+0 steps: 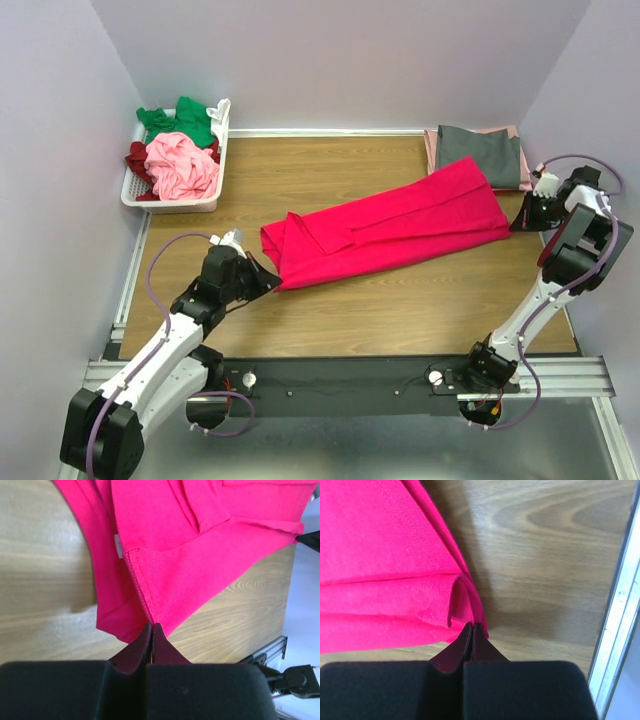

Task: Fold and stack the t-shirts
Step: Fold the tshirt

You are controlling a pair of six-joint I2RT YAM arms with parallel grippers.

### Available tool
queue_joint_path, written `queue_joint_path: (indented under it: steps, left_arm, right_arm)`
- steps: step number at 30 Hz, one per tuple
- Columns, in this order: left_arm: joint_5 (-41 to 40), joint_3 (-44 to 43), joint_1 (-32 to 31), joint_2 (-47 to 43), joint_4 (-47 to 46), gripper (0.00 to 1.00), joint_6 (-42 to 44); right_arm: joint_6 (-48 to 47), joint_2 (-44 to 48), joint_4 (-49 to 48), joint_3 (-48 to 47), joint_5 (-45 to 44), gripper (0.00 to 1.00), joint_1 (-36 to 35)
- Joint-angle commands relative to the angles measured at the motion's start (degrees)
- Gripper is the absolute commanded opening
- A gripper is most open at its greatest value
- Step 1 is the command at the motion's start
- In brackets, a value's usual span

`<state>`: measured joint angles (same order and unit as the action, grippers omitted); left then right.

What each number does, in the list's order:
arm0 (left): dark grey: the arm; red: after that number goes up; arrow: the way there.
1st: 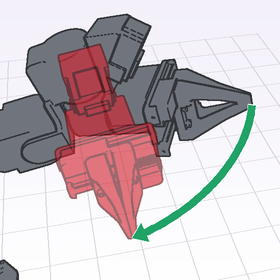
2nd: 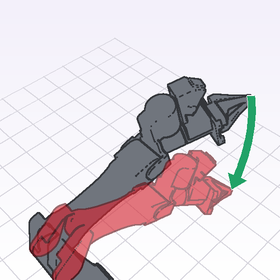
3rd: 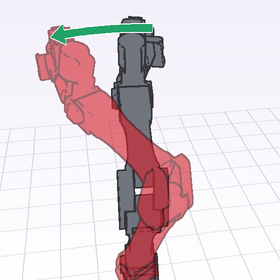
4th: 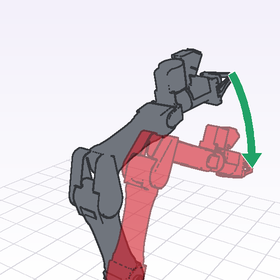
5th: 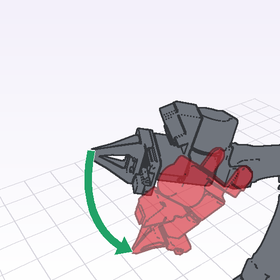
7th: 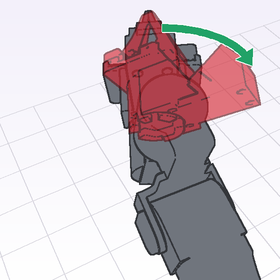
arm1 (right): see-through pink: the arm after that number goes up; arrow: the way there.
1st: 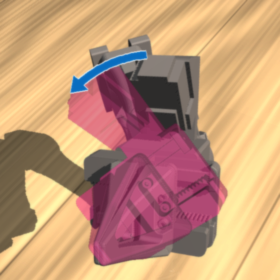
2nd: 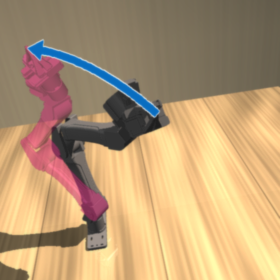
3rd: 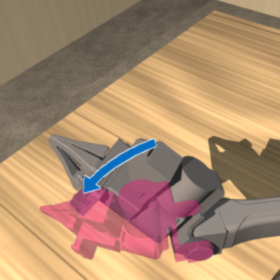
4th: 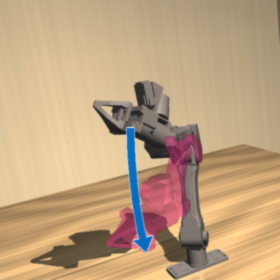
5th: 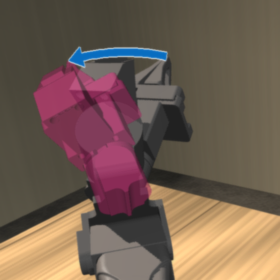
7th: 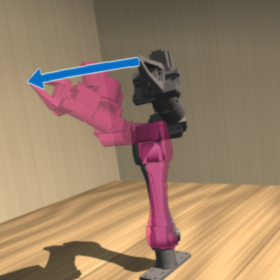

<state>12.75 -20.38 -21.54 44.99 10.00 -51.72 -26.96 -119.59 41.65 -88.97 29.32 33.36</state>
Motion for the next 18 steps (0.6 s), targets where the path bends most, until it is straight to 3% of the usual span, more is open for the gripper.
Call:
queue_joint_path:
  steps: [1,13,17,18]
  left_arm:
    - [2.89,0.08,-0.7,-0.61,3.96,0.0,-0.4]
    - [11.58,2.54,-2.19,-2.54,7.32,0.02,0.3]
    - [15.9,2.02,-2.63,-4.64,9.67,0.34,-0.13]
    - [15.55,1.14,-2.72,-5.87,10.82,0.42,-0.31]
  right_arm:
    - [-1.52,2.26,-1.13,1.08,0.56,0.0,1.61]
    - [-1.43,2.96,-2.98,2.83,-0.84,0.01,2.14]
    - [-1.52,4.1,-2.89,3.1,-1.2,0.09,2.14]
    - [-1.69,4.62,-2.89,3.01,-1.28,0.16,2.14]
